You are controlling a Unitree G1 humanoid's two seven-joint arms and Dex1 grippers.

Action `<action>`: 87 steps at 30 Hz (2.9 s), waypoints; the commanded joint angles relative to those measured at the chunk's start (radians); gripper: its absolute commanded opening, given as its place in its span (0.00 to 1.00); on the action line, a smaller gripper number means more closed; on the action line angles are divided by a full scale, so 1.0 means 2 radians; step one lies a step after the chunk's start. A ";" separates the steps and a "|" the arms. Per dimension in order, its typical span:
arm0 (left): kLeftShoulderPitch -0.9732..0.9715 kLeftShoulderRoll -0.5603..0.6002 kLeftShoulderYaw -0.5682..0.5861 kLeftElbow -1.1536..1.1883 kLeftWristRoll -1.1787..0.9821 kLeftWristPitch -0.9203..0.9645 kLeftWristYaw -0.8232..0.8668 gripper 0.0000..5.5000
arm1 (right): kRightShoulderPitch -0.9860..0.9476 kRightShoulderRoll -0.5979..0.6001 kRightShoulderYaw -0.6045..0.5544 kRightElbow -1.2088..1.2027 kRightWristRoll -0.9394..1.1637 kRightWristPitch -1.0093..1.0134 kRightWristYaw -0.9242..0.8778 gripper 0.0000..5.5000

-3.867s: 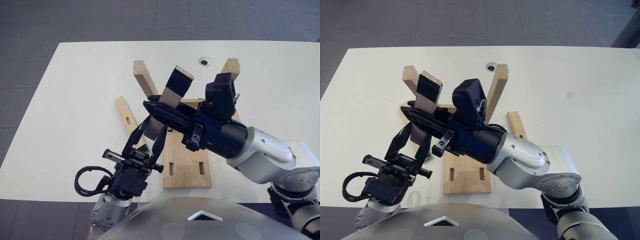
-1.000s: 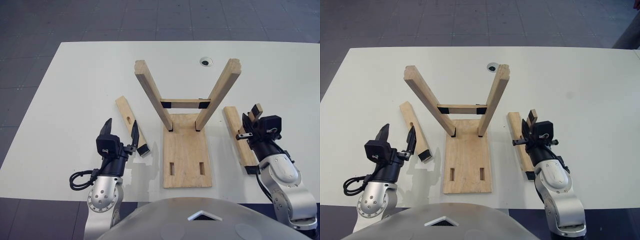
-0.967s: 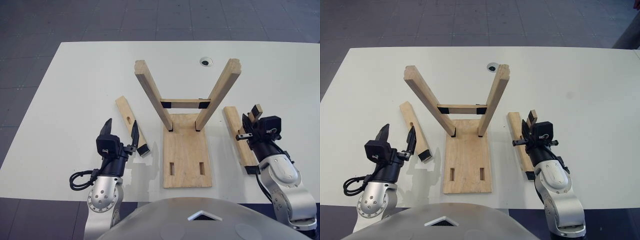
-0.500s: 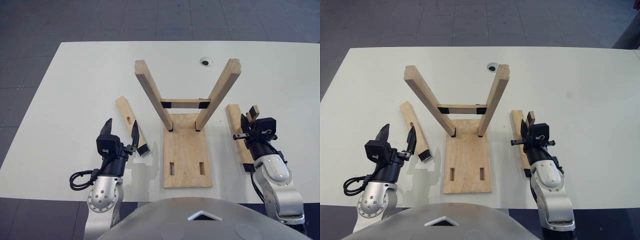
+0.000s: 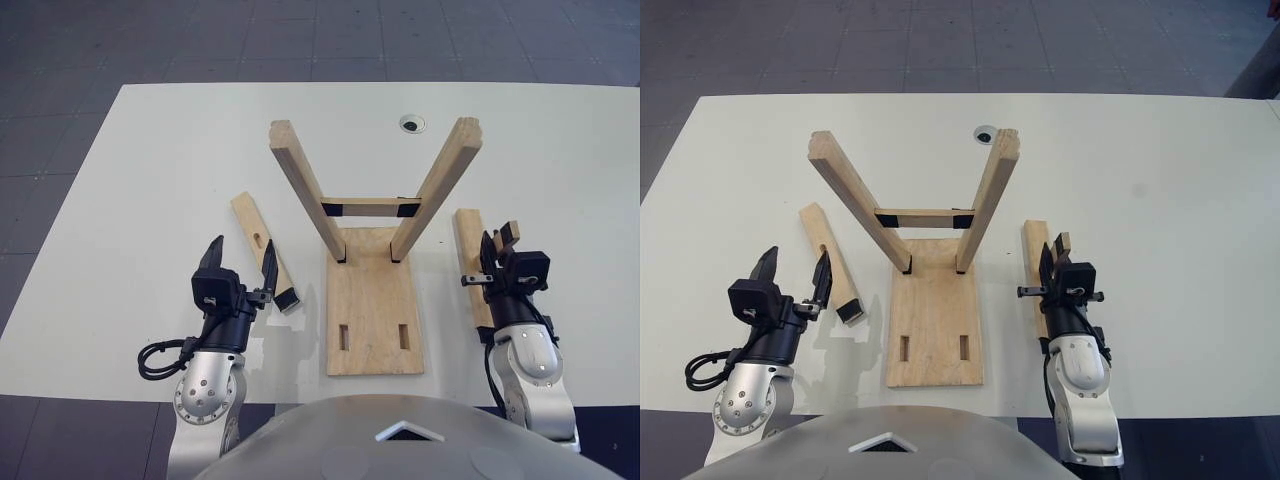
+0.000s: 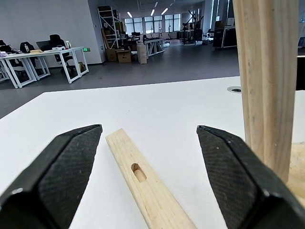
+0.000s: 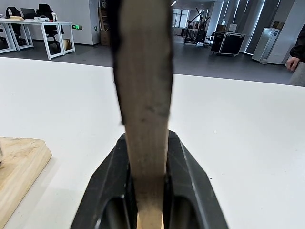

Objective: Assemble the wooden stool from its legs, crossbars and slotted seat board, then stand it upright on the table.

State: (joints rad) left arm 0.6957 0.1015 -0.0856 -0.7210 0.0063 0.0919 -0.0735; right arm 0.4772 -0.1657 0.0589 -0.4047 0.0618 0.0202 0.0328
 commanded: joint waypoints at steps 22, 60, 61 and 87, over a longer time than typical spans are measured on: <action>0.005 0.003 0.000 -0.007 0.001 0.006 -0.002 0.67 | -0.074 0.010 -0.024 -0.022 -0.014 0.118 -0.008 0.07; 0.004 0.001 -0.005 -0.005 0.005 0.007 0.001 0.67 | -0.083 0.039 -0.008 0.164 -0.048 0.005 -0.022 0.07; 0.003 0.001 -0.004 -0.005 0.004 0.007 0.001 0.67 | -0.083 0.040 -0.008 0.154 -0.048 0.008 -0.022 0.07; 0.008 -0.001 -0.002 -0.004 0.004 0.003 0.001 0.67 | -0.081 0.036 -0.019 -0.187 -0.028 0.190 0.000 0.74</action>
State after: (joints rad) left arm 0.7124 0.1005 -0.0866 -0.7267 0.0064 0.0936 -0.0738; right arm 0.3321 -0.0949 0.0262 -0.6929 -0.0099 0.3260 0.0322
